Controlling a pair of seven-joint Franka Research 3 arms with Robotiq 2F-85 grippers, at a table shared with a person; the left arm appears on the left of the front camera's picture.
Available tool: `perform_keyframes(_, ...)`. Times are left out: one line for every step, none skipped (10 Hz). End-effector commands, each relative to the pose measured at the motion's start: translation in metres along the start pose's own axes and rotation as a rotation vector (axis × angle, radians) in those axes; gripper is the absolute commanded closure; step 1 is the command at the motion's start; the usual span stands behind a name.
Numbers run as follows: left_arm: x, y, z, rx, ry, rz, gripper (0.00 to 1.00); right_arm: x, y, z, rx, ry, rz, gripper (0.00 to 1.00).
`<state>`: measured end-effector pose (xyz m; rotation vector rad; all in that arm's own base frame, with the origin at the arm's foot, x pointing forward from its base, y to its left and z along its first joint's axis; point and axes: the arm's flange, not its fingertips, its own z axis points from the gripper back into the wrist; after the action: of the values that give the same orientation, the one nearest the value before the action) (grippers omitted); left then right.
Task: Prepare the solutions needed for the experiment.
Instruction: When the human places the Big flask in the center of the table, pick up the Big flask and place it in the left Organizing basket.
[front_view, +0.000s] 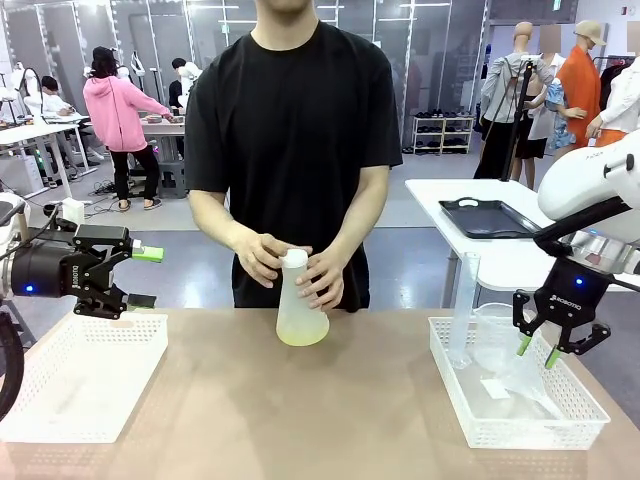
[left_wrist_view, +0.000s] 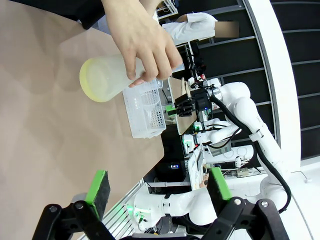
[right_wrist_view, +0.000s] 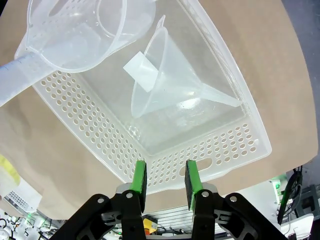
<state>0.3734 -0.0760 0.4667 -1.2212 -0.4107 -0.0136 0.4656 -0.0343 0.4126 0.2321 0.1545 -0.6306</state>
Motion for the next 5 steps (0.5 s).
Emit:
perform_keyframes(0.0,-0.003,-0.002,-0.028,-0.009,0.014,0.0,0.0,0.0,0.0,0.0,-0.001,0.002,0.59)
perform_keyframes(0.0,-0.003,-0.002,-0.028,-0.009,0.014,0.0,0.0,0.0,0.0,0.0,0.0,0.0,0.59)
perform_keyframes(0.0,-0.003,-0.002,-0.028,-0.009,0.014,0.0,-0.02,0.008,0.02,0.084,-0.068,0.014,0.59)
perform_keyframes(0.0,-0.003,-0.002,-0.028,-0.009,0.014,0.0,-0.036,0.017,0.035,0.18,-0.145,0.021,0.59)
perform_keyframes(0.0,-0.003,-0.002,-0.028,-0.009,0.014,0.0,-0.05,0.025,0.048,0.262,-0.195,0.037,0.59)
